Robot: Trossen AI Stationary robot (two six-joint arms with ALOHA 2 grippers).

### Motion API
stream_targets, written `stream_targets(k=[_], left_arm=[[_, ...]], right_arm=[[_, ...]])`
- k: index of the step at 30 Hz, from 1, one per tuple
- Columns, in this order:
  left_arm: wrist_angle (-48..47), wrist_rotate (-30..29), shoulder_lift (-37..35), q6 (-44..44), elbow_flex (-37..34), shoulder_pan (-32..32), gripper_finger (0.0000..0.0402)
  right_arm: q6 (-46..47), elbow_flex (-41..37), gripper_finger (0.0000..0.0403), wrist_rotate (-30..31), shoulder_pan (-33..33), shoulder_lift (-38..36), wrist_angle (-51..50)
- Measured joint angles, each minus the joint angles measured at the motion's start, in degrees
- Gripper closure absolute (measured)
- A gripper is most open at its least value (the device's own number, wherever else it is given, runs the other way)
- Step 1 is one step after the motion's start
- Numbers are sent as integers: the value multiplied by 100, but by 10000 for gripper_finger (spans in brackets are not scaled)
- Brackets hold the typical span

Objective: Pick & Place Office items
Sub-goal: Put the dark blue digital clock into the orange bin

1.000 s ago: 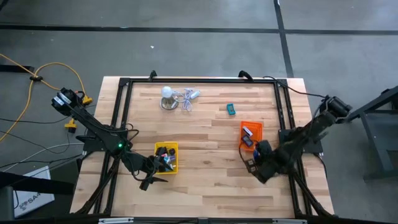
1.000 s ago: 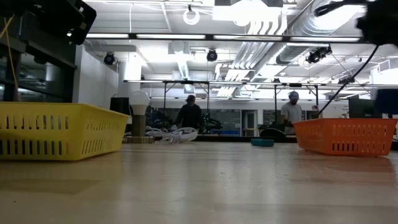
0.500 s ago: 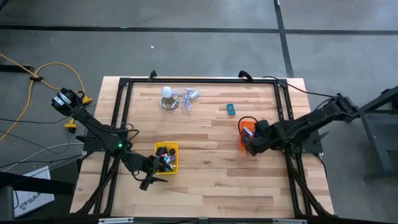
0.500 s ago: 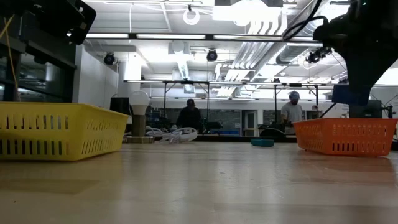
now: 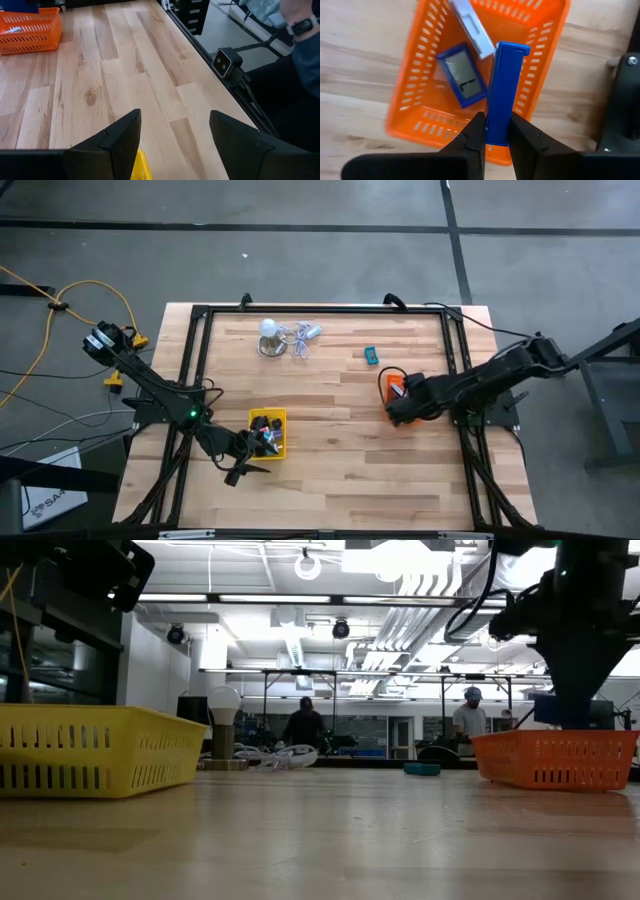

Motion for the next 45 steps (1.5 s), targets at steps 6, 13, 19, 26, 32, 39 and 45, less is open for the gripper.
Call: stream_targets(k=[6,13,19,26,32,39,45], left_arm=[[-2,0,0,0,0,-2,172],[0,0,2,0,0,-2,172],[-1,0,2,0,0,0,172],[0,0,2,0,0,0,172],[4,0,2,0,0,-2,172],[2,0,2,0,0,-2,172],[4,0,2,0,0,-2,172]], right_arm=[[3,-2,353,-256,-115,356,112],[7,-2,353,-393,-173,660,371],[97,-3,353,-687,-223,906,389],[111,-7,353,-813,-256,988,428],[111,-4,353,-825,-251,981,434],[133,-4,346,-820,-251,979,411],[138,-4,311,-810,-251,979,409]])
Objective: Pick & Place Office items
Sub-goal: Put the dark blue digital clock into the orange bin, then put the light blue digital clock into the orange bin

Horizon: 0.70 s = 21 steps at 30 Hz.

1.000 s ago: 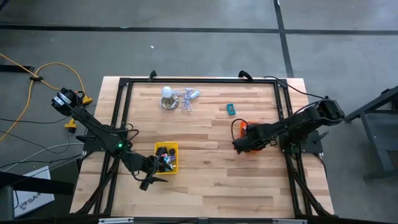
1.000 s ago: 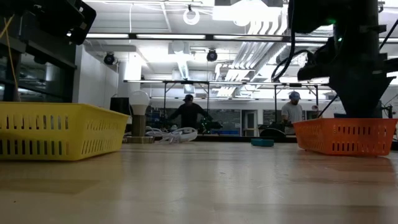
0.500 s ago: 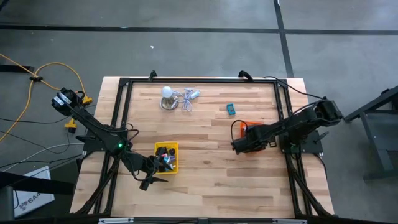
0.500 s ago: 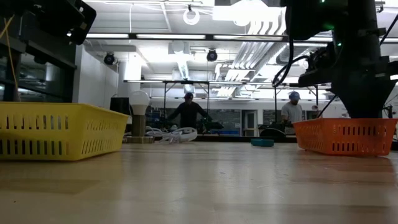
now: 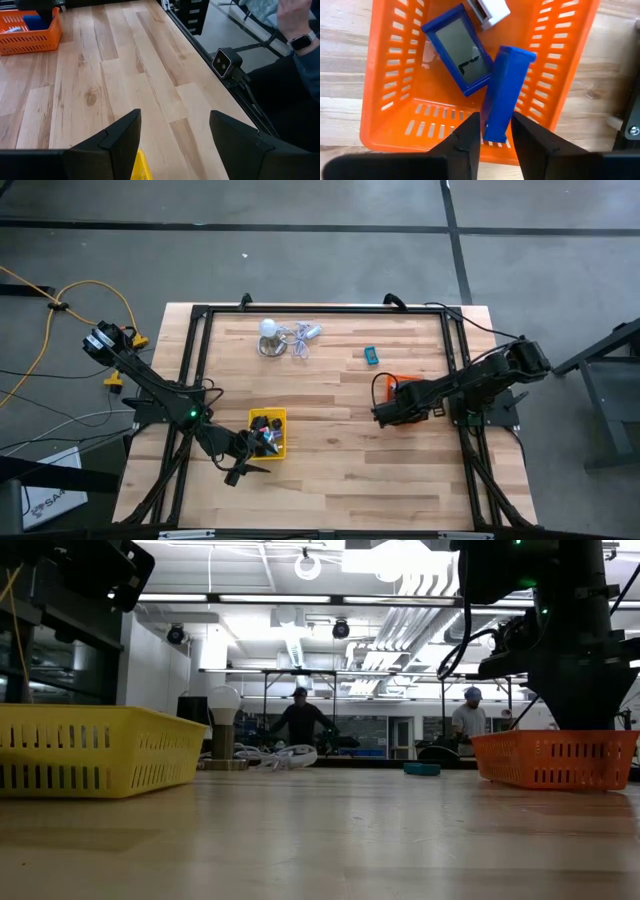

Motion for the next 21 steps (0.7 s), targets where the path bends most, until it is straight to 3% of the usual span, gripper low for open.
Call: stream_targets(k=[6,14,21], left_arm=[[-1,0,0,0,0,0,172],[0,0,0,0,0,1,172],[0,0,0,0,0,1,172]], right_arm=[[9,0,291,2,0,0,0],[-15,0,293,168,0,-7,0],[-164,2,294,436,-132,-448,-22]])
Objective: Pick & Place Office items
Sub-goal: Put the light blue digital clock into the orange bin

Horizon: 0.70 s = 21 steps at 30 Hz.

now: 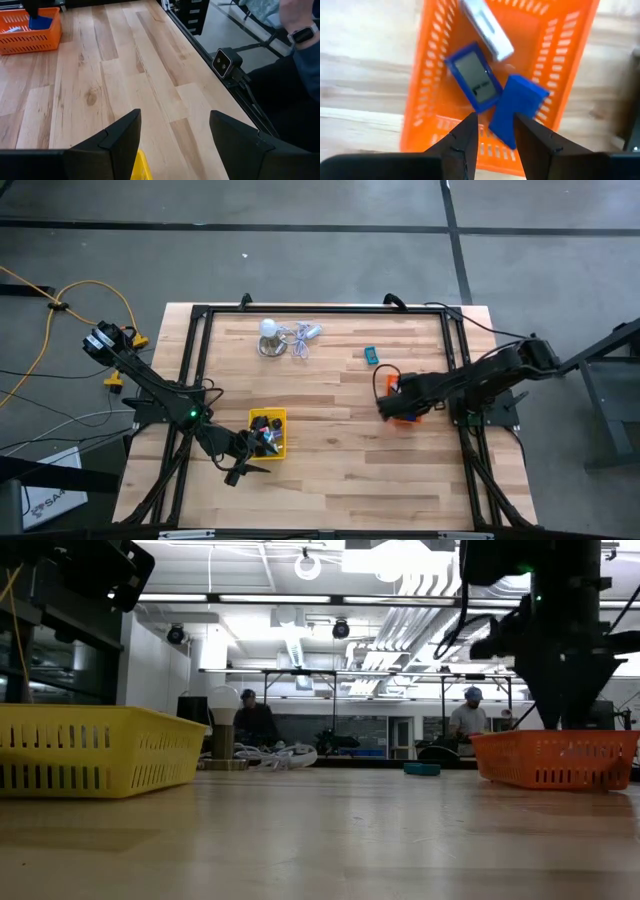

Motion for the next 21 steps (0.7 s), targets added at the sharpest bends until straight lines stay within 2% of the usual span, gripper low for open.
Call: stream_targets(k=[11,15,21], left_arm=[[0,0,0,0,0,2,172],[0,0,0,0,0,-1,172],[0,0,0,0,0,2,172]], right_arm=[[-808,2,294,813,-331,-743,278],[-1520,2,294,1137,-557,-863,699],[-2915,2,294,1358,-1001,-903,1897]])
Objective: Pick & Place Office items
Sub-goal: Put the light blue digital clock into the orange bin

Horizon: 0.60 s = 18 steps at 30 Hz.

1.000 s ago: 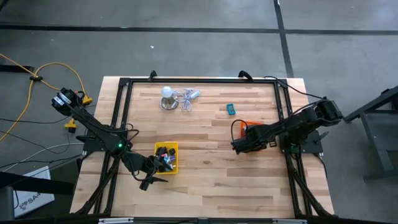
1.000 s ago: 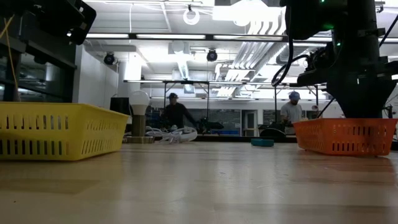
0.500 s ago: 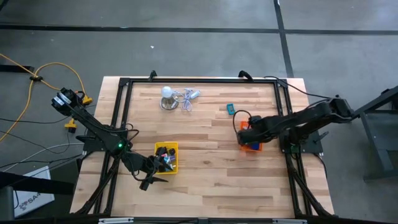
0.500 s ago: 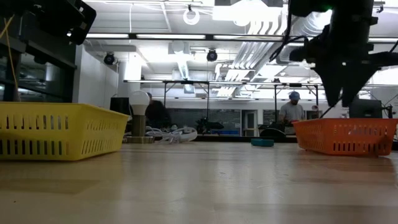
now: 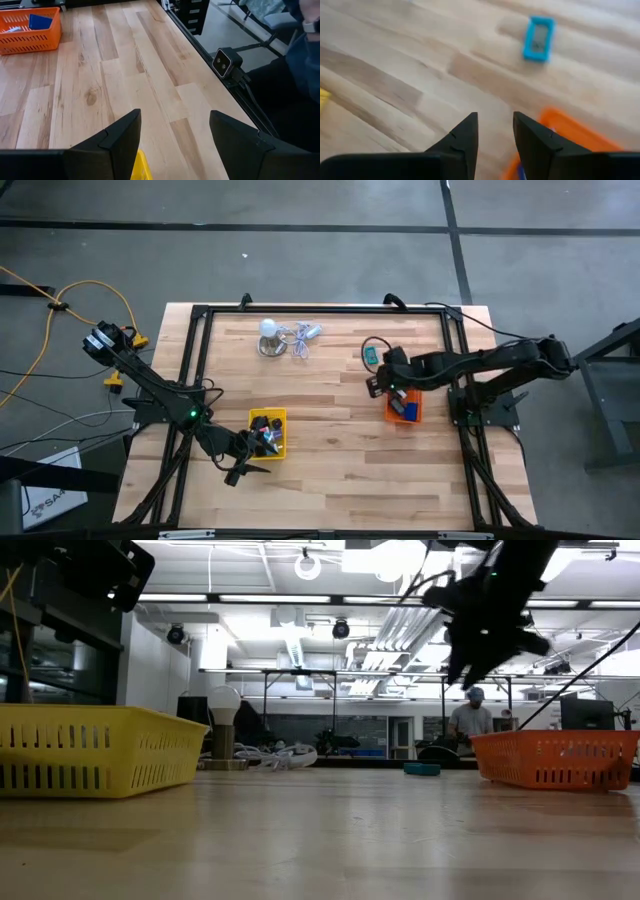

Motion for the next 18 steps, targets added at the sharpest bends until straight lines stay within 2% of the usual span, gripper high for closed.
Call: stream_targets(k=[4,10,15,18], left_arm=[[0,0,0,0,0,-2,172],[0,0,0,0,0,-2,172],[-1,0,0,0,0,-2,172],[0,0,0,0,0,-1,172]], right_arm=[[-765,0,294,-84,-292,1,599],[-1758,0,294,-560,-660,5,719],[-2098,0,294,-685,-959,5,1024],[-2198,0,294,-1443,-1358,122,1260]])
